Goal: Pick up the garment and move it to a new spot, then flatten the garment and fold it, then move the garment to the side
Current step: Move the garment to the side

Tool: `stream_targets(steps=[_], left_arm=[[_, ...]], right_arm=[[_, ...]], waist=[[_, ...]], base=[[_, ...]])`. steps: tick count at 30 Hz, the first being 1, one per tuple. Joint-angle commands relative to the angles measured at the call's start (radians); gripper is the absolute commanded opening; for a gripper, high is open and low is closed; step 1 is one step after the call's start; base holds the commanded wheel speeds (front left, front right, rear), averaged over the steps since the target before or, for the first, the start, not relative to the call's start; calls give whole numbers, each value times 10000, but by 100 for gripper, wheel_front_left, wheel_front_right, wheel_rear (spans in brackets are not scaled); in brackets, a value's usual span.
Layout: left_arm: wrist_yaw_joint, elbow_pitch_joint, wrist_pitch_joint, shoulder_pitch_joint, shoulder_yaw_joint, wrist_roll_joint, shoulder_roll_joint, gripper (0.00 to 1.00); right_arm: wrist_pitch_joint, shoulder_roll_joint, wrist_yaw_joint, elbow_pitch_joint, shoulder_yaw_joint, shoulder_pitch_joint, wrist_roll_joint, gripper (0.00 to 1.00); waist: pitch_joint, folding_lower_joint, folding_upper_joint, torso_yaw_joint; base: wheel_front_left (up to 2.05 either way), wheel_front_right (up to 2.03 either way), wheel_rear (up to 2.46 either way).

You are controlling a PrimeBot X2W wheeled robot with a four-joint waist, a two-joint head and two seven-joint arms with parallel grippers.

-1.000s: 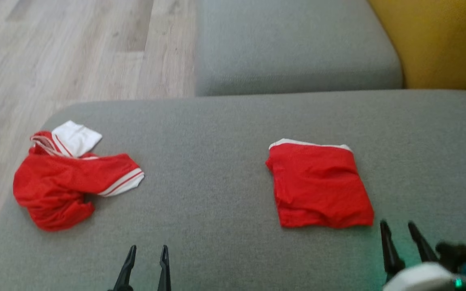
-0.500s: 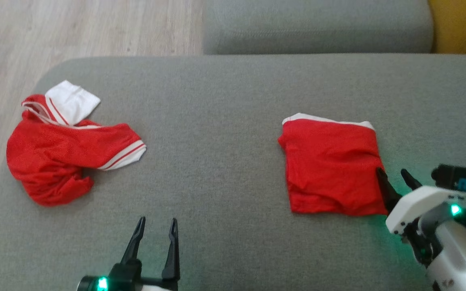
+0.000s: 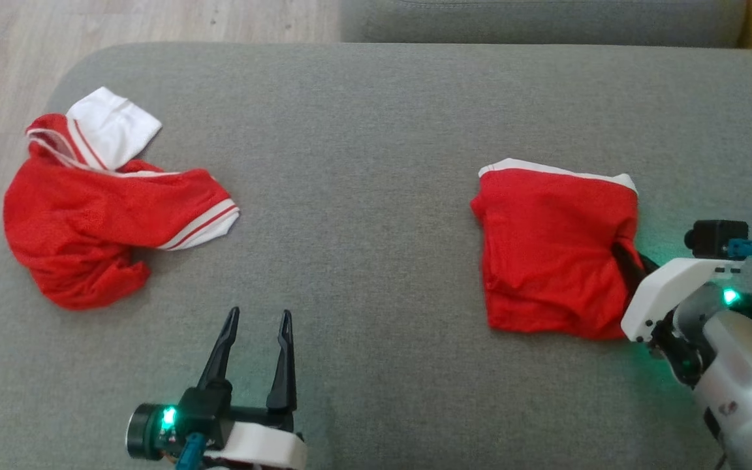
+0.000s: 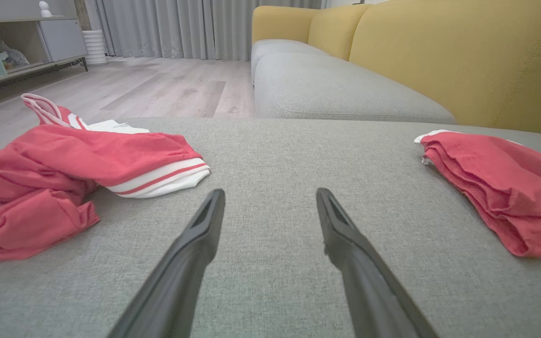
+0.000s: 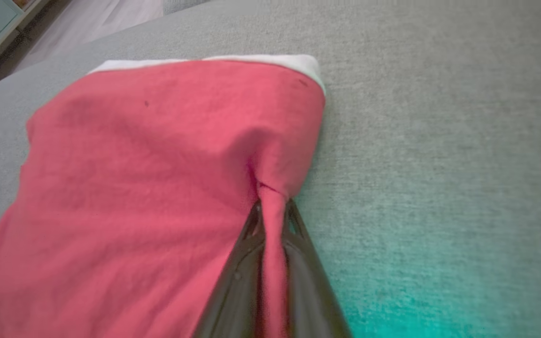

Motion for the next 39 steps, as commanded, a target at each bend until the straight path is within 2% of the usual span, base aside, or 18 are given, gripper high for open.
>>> stream_targets(steps=[1, 7, 18, 21, 25, 26, 27, 28, 34, 39], left_arm=[[101, -375, -51, -298, 264, -73, -16, 100], [215, -836, -51, -403, 321, -75, -16, 100], [239, -1531, -51, -1687, 5, 161, -16, 100], [159, -1561, -51, -2036, -91, 170, -16, 100], [107, -1525, -51, -2411, -139, 187, -16, 100], [87, -1509, -51, -2473, -157, 175, -16, 100], [76, -1486, -51, -2530, -175, 164, -16, 100], [73, -1461, -51, -2584, -194, 153, -16, 100], [80, -1383, -51, -2652, -251, 68, -16, 100], [134, -1237, -51, -2148, -105, 45, -16, 100]], right_arm=[[-174, -372, 67, 33, 240, -141, -9, 0], [-369, -1812, 67, 111, 959, -780, -447, 0], [-415, -5438, 67, -94, 1277, -2296, -1197, 0], [-460, -6010, 67, 77, 1298, -2655, -1580, 0], [-570, -6241, 67, 292, 1237, -3191, -2083, 0], [-586, -6243, 67, 379, 1206, -3319, -2222, 27], [-602, -6228, 67, 476, 1181, -3430, -2373, 69], [-652, -6197, 67, 585, 1135, -3549, -2540, 100], [-1053, -5768, 67, 1221, 843, -3838, -3372, 100], [-2009, -4277, 67, 1848, 222, -3295, -3550, 100]], waist=[[41, -1, 0, -142], [608, -1, 0, -790], [2784, -1, 0, -1719], [3144, -1, 0, -1864], [3353, -1, 0, -2034], [3375, -1, 0, -2053], [3388, -1, 0, -2062], [3391, -1, 0, -2064], [3141, -1, 0, -1940], [2002, -1, 0, -1757]], base=[[0, 0, 0], [0, 0, 0], [0, 0, 0], [0, 0, 0], [0, 0, 0], [0, 0, 0], [0, 0, 0], [0, 0, 0], [0, 0, 0], [0, 0, 0]])
